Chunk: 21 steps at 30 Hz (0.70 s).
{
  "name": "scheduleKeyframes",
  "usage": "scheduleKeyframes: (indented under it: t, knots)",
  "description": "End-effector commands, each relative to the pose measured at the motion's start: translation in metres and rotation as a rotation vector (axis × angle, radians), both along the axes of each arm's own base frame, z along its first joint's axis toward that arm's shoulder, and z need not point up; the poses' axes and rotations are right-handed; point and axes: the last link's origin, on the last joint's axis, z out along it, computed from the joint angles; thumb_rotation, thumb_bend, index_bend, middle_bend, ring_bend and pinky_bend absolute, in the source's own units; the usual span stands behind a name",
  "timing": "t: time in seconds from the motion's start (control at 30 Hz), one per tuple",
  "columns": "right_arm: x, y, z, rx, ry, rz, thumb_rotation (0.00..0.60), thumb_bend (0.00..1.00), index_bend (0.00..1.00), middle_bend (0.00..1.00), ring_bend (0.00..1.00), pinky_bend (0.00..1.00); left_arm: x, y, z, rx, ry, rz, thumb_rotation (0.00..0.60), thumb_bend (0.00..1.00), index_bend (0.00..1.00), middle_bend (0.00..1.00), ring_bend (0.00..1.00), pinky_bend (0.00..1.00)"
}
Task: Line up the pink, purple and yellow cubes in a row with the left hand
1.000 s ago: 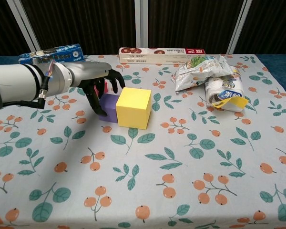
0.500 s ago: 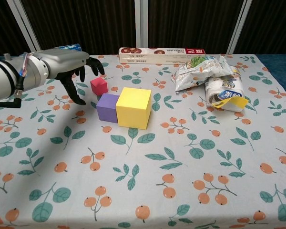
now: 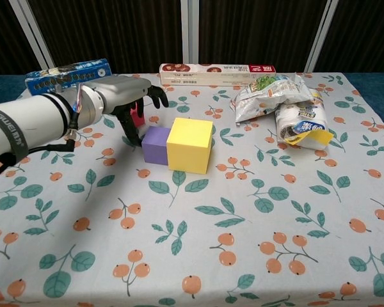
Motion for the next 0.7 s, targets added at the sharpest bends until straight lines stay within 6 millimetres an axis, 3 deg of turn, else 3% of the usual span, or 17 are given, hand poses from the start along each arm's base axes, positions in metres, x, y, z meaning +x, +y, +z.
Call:
scheduleKeyframes:
  t: [0.03, 0.33, 0.57, 0.7]
  knots:
    - [-0.001, 0.0, 0.0, -0.002, 0.0, -0.002, 0.6, 0.03, 0.09, 0.17, 0.01, 0.12, 0.003, -0.002, -0.002, -0.011, 0.0, 0.007, 0.6, 0.12, 0.27, 0.32, 0.4, 0.3]
    - [-0.001, 0.0, 0.001, -0.004, -0.001, 0.002, 0.6, 0.03, 0.09, 0.17, 0.01, 0.12, 0.006, -0.004, 0.004, -0.016, -0.005, 0.036, 0.6, 0.11, 0.27, 0.32, 0.4, 0.3]
    - [0.0, 0.0, 0.0, -0.001, -0.002, 0.008, 0.6, 0.03, 0.09, 0.17, 0.01, 0.12, -0.015, 0.007, 0.031, 0.068, -0.025, 0.096, 0.6, 0.11, 0.27, 0.31, 0.38, 0.3]
    - [0.0, -0.001, -0.001, 0.001, -0.002, 0.008, 0.6, 0.03, 0.09, 0.17, 0.01, 0.12, -0.029, 0.017, 0.036, 0.104, -0.041, 0.161, 0.6, 0.11, 0.27, 0.28, 0.33, 0.3]
